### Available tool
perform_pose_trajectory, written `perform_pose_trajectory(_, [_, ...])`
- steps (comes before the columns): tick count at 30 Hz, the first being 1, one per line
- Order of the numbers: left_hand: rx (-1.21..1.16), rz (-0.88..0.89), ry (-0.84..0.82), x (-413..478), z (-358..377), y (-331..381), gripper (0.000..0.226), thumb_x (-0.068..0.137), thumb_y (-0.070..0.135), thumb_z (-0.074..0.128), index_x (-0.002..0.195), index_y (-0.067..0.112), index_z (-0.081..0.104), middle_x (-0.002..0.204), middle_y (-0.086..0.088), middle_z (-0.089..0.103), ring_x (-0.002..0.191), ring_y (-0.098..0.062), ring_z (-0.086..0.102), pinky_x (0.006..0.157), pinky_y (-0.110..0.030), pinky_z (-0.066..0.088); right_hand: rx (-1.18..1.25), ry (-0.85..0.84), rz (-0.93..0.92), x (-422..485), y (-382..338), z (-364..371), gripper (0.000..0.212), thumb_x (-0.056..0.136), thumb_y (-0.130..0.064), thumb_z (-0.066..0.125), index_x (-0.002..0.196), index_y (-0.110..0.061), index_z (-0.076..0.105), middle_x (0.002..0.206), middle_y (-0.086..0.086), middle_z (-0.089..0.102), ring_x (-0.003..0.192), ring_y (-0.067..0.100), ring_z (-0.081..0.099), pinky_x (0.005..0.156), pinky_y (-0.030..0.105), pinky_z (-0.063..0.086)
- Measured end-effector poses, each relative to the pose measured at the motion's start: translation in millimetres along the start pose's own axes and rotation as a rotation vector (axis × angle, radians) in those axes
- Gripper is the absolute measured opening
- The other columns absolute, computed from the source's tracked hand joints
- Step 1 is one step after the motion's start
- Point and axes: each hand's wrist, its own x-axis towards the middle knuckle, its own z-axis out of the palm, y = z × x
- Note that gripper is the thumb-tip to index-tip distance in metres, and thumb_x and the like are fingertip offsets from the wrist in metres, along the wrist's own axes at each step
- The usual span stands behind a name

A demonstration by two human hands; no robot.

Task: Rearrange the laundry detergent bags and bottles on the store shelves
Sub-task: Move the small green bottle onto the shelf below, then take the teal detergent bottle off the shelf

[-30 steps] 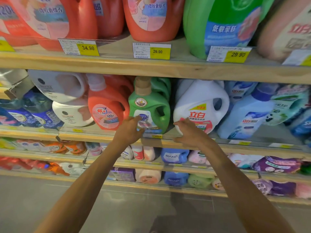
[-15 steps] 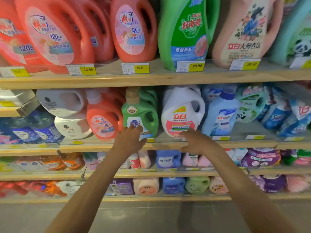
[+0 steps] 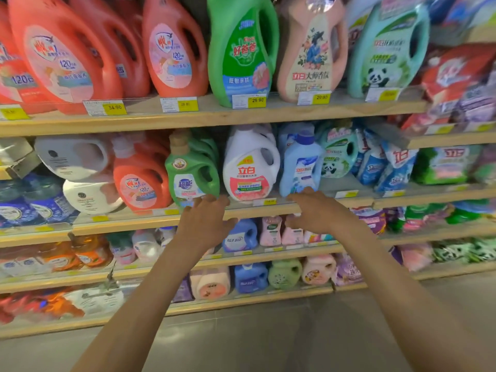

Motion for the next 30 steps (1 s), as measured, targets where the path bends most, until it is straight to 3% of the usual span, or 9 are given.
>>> perform_pose_trajectory(4, [0.011, 0.062, 0.01, -9.7, -8.7, 33.5, 0.047, 0.096, 0.047, 0.057, 0.136, 0.024, 0.049, 0.133, -0.004, 0.055, 0.127, -0.029, 0.05, 0.099, -0.044, 0.042, -0.005, 0.019, 0.033, -30.0, 20.7, -16.6, 0.079, 0.088, -0.065, 0.056, 0.152, -0.028, 0.03, 0.153, 0.011, 0.032, 0.138, 0.034, 0.034, 0.106, 0.046, 0.04])
perform_pose_trajectory(14, [0.068, 0.124, 0.058, 8.8, -35.3, 131.6, 0.044, 0.097, 0.048, 0.052, 0.134, 0.024, 0.048, 0.131, -0.006, 0.055, 0.123, -0.032, 0.051, 0.094, -0.044, 0.044, 0.031, 0.039, 0.107, -72.3, 101.7, -54.5, 0.079, 0.089, -0.053, 0.064, 0.154, -0.029, 0.027, 0.155, 0.01, 0.031, 0.141, 0.033, 0.033, 0.11, 0.047, 0.038])
perform_pose_trajectory(23, [0.027, 0.133, 0.099, 27.8, -42.2, 235.6, 0.045, 0.097, 0.049, 0.054, 0.136, 0.026, 0.047, 0.127, -0.007, 0.058, 0.119, -0.03, 0.055, 0.091, -0.042, 0.049, -0.024, 0.064, 0.074, -97.3, 188.7, -89.7, 0.077, 0.091, -0.051, 0.063, 0.154, -0.026, 0.027, 0.152, 0.011, 0.033, 0.137, 0.033, 0.037, 0.107, 0.046, 0.041])
perform_pose_trajectory(28, [0.021, 0.12, 0.127, 37.8, -38.5, 287.8, 0.043, 0.098, 0.047, 0.053, 0.134, 0.024, 0.049, 0.123, -0.006, 0.057, 0.118, -0.028, 0.053, 0.083, -0.036, 0.043, -0.055, 0.08, 0.049, -107.4, 230.7, -103.6, 0.077, 0.093, -0.049, 0.061, 0.155, -0.026, 0.023, 0.152, 0.012, 0.031, 0.137, 0.033, 0.037, 0.106, 0.046, 0.041])
perform_pose_trajectory(30, [0.012, 0.113, 0.123, 40.3, -37.6, 305.2, 0.043, 0.099, 0.047, 0.053, 0.134, 0.023, 0.048, 0.126, -0.006, 0.057, 0.12, -0.029, 0.053, 0.088, -0.039, 0.046, -0.058, 0.084, 0.038, -108.5, 245.0, -106.8, 0.078, 0.092, -0.05, 0.062, 0.155, -0.026, 0.023, 0.152, 0.012, 0.031, 0.138, 0.034, 0.036, 0.107, 0.047, 0.04])
